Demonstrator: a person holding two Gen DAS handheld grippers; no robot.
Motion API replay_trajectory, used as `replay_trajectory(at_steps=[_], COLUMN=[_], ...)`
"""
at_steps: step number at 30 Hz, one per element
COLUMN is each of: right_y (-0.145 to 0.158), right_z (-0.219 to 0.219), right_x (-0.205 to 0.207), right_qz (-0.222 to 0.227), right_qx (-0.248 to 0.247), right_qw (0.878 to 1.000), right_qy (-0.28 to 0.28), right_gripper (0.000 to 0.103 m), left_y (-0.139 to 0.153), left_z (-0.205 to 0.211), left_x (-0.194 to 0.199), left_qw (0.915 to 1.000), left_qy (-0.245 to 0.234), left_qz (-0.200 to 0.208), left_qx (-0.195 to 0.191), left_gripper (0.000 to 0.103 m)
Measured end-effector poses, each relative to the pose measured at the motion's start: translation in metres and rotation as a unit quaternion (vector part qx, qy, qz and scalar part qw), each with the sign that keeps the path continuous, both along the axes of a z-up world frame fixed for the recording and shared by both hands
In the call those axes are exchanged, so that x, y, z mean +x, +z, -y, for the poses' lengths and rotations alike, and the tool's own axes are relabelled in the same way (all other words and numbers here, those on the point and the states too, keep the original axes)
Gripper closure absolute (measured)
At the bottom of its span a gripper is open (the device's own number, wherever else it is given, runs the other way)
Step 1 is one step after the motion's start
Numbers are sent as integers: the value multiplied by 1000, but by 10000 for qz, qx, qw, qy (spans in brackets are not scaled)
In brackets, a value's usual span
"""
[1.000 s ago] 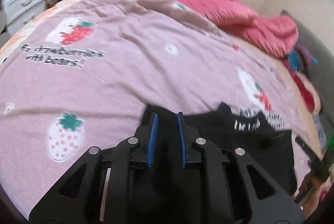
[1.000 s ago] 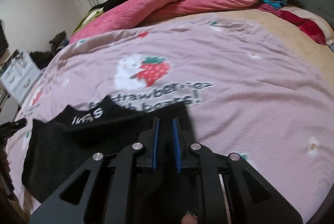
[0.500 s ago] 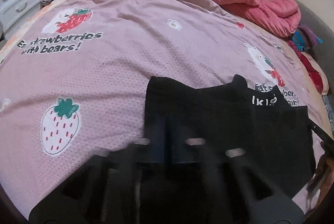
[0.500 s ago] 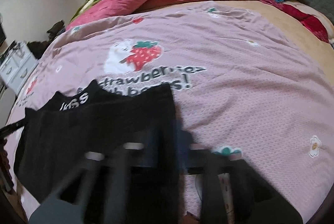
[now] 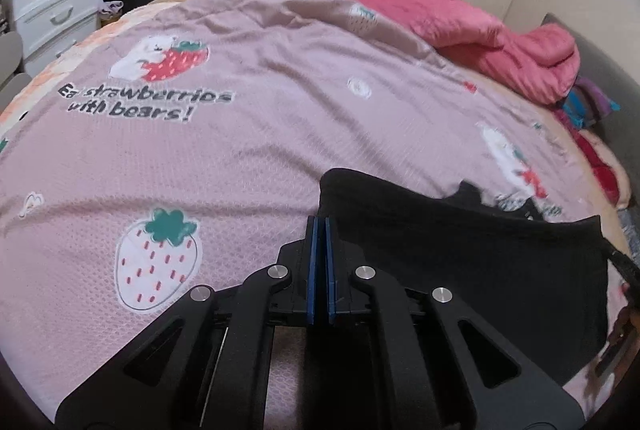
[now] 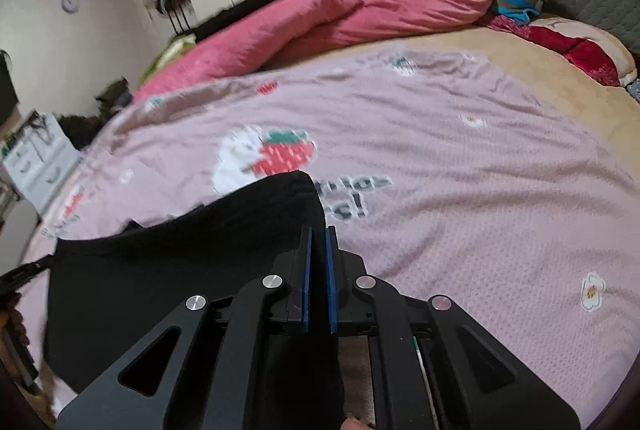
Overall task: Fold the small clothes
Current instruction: 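Lay the folded hem down and open both tools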
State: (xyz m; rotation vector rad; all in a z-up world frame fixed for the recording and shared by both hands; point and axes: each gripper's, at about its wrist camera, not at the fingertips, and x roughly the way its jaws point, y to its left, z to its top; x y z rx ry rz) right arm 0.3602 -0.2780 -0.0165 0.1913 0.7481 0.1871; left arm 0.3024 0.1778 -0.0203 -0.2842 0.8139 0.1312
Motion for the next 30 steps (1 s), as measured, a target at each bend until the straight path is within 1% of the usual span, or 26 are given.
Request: replay_trajectory(at_steps=[2,5,7,15,18,21,26,28,30], right_y=[-6,-8,-8,-4,-2,0,11,16,21], right_z=[-1,2,3,-5,-5,-4,1,1,-1], right_x=[1,1,1,-3,-5,-7,-14,-19,-26], right_qz=[-54,-49,-54,48,58,118,235,288,359], right_qx=[-73,-18,-7,-255,-241,-331,-281,-310,-348], right_qw=[10000,10000,10000,9996,9997,9993,9992,9990,9987], right_qy=[-26,-50,-63,-62,-53,-126,-178,-152,-96], right_gripper=[97,97,97,97,96,96,88,79,77], left_y=[-6,-9,-8,-1,0,3,10,12,14], left_z=[1,2,3,10,6,5,9,11,13], left_x=[-1,-3,-4,-8,-10,-12,-17,-20,-23], left_qw=[10000,9999,9999,9993,9993,9992,9991,9990,9990], left_qy=[23,47,36,56,125,144,85,60,43], left_qz=[-65,-96,-93,-171,-197,-186,-147,-140,-135], left_qx=[52,58,99,343,302,317,380,409,424], left_gripper=[103,103,103,102,102,102,102,102,102])
